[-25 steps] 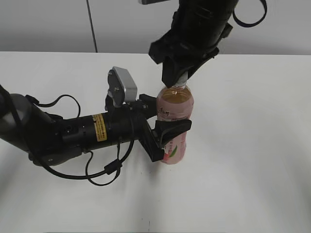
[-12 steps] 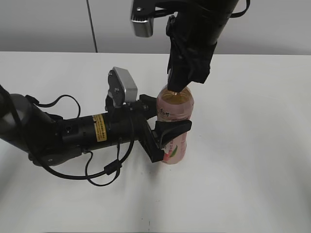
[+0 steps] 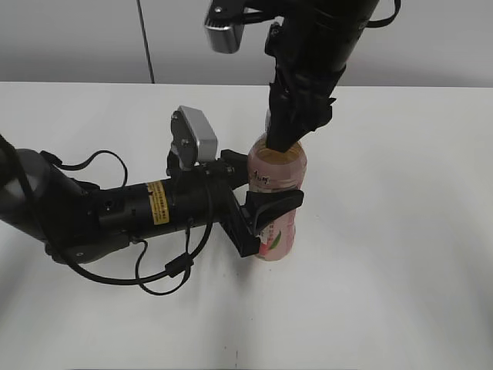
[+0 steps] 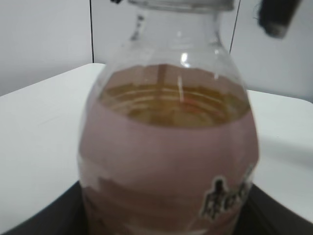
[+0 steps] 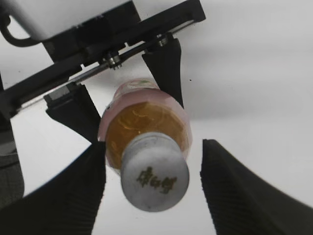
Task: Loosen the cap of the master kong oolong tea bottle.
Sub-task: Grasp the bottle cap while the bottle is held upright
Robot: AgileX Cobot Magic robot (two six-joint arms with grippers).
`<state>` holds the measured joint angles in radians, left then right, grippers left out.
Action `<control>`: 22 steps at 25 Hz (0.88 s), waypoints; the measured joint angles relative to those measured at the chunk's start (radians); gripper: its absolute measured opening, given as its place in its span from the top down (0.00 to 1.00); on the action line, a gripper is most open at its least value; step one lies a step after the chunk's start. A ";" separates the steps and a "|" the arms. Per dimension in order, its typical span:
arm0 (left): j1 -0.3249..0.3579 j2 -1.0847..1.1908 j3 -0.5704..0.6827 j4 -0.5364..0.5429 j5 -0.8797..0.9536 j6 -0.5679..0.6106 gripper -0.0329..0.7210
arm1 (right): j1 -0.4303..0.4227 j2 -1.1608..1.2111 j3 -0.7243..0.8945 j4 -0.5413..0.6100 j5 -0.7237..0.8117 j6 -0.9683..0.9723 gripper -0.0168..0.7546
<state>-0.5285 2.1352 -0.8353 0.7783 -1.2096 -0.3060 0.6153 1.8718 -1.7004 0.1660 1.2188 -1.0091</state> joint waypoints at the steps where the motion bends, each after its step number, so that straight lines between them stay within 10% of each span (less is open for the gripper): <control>1: 0.000 0.000 0.000 0.000 0.000 0.000 0.42 | 0.000 -0.001 0.000 0.009 -0.004 0.044 0.35; 9: 0.000 0.000 0.000 0.000 0.000 0.000 0.42 | 0.000 -0.022 -0.033 0.133 -0.037 0.477 0.24; 14: 0.000 0.000 0.000 0.000 0.000 0.000 0.42 | 0.000 -0.024 -0.069 -0.058 -0.011 1.000 0.24; 22: 0.000 0.000 0.000 0.000 0.000 0.000 0.42 | 0.000 -0.024 -0.071 -0.029 -0.002 1.200 0.24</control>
<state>-0.5285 2.1352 -0.8353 0.7783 -1.2096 -0.3063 0.6153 1.8479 -1.7710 0.1370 1.2168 0.1906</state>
